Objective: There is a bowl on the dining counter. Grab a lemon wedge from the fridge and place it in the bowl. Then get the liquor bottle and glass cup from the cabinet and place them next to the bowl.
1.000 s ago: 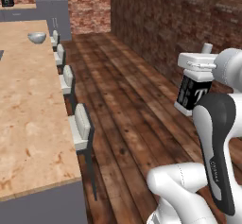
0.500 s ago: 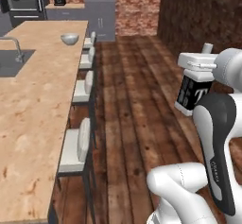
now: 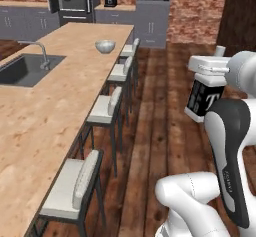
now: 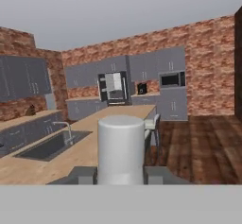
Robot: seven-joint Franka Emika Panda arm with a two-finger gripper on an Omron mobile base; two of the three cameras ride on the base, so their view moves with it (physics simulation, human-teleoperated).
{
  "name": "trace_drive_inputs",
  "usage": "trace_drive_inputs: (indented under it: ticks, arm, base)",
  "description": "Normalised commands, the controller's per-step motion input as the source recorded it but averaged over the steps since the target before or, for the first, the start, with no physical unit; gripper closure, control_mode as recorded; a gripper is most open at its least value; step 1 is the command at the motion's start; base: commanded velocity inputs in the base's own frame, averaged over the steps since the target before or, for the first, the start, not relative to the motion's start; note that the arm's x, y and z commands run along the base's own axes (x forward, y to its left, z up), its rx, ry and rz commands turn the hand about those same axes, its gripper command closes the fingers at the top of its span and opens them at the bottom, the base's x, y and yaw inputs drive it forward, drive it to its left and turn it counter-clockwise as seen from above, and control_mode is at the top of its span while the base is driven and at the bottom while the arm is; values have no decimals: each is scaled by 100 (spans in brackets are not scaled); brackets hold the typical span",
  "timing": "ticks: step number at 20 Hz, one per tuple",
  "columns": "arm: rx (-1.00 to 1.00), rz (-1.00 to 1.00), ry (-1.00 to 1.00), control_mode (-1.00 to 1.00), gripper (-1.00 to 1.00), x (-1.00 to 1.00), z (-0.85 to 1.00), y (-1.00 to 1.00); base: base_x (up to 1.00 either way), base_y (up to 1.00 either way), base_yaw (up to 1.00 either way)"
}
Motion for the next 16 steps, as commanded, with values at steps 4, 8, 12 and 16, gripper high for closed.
trace_drive_inputs:
  ticks: [4,8,12,16]
  arm:
    - [0,0,0,100,100,0,0,0]
    - [0,0,0,100,100,0,0,0]
    - [0,0,0,100,100,0,0,0]
    - [0,0,0,100,100,0,0,0]
  base:
    - [92,-64,40]
    - [86,-72,39]
    - [79,-79,37]
    - [65,-88,33]
